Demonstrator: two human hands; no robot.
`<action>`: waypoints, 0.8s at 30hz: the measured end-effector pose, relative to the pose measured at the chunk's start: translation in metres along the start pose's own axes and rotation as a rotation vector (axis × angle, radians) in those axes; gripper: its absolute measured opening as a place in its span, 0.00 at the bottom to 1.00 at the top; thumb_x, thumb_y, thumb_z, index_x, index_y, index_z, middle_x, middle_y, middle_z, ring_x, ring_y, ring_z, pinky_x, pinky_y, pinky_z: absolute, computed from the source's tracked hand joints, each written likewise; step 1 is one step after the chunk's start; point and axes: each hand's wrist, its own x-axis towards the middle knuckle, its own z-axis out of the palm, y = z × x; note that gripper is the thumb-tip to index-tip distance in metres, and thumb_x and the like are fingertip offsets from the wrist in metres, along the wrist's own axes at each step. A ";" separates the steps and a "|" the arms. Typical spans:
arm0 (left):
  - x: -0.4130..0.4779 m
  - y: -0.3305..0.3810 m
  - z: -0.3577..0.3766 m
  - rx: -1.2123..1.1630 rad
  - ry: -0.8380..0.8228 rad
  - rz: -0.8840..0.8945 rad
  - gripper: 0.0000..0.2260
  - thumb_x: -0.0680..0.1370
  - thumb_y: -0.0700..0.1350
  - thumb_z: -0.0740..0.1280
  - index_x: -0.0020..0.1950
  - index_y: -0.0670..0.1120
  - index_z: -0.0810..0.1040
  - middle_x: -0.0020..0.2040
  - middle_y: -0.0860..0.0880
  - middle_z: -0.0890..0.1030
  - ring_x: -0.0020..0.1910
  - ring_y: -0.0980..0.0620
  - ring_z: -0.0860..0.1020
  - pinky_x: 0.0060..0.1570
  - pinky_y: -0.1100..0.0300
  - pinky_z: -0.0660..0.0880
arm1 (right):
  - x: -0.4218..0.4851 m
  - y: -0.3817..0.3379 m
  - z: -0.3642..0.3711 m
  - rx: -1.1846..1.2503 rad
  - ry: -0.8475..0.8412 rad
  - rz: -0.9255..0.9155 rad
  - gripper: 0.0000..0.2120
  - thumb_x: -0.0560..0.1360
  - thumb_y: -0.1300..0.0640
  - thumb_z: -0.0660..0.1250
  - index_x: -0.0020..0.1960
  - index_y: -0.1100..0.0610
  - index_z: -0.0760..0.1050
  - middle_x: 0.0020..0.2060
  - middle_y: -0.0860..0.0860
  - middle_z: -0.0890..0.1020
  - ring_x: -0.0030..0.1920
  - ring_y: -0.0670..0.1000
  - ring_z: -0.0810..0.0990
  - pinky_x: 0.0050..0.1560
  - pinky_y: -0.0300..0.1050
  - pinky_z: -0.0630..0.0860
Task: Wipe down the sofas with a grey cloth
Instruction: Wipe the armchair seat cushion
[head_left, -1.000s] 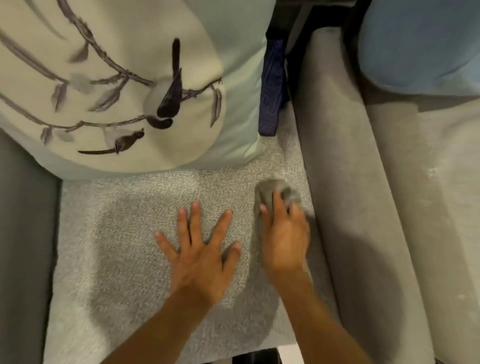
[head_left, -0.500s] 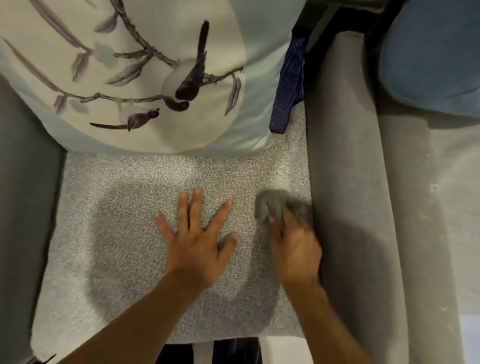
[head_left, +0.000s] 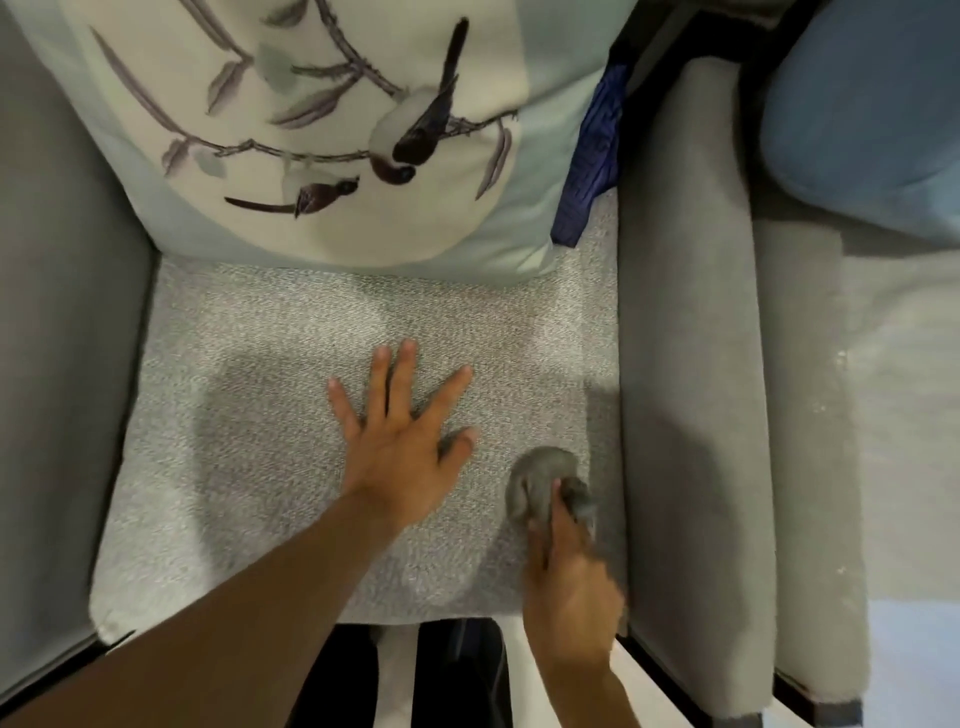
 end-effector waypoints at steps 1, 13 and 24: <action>-0.003 -0.003 0.000 0.008 0.009 0.015 0.30 0.81 0.69 0.48 0.80 0.69 0.40 0.81 0.47 0.28 0.79 0.43 0.27 0.73 0.28 0.33 | 0.000 0.001 0.000 -0.028 -0.012 -0.005 0.24 0.83 0.40 0.50 0.79 0.39 0.54 0.71 0.46 0.73 0.54 0.55 0.83 0.47 0.50 0.77; -0.025 -0.038 0.004 0.054 0.007 0.080 0.30 0.80 0.71 0.39 0.81 0.66 0.36 0.82 0.49 0.31 0.80 0.45 0.29 0.76 0.33 0.33 | -0.044 0.028 0.034 0.280 0.146 0.046 0.24 0.79 0.49 0.68 0.74 0.45 0.70 0.71 0.47 0.74 0.55 0.56 0.84 0.44 0.52 0.80; -0.029 -0.079 -0.012 0.044 0.068 -0.064 0.27 0.81 0.71 0.45 0.80 0.70 0.48 0.84 0.45 0.41 0.82 0.39 0.39 0.74 0.26 0.41 | 0.099 -0.104 -0.005 0.162 0.216 -0.197 0.18 0.83 0.49 0.59 0.71 0.44 0.62 0.64 0.52 0.78 0.47 0.57 0.83 0.38 0.46 0.73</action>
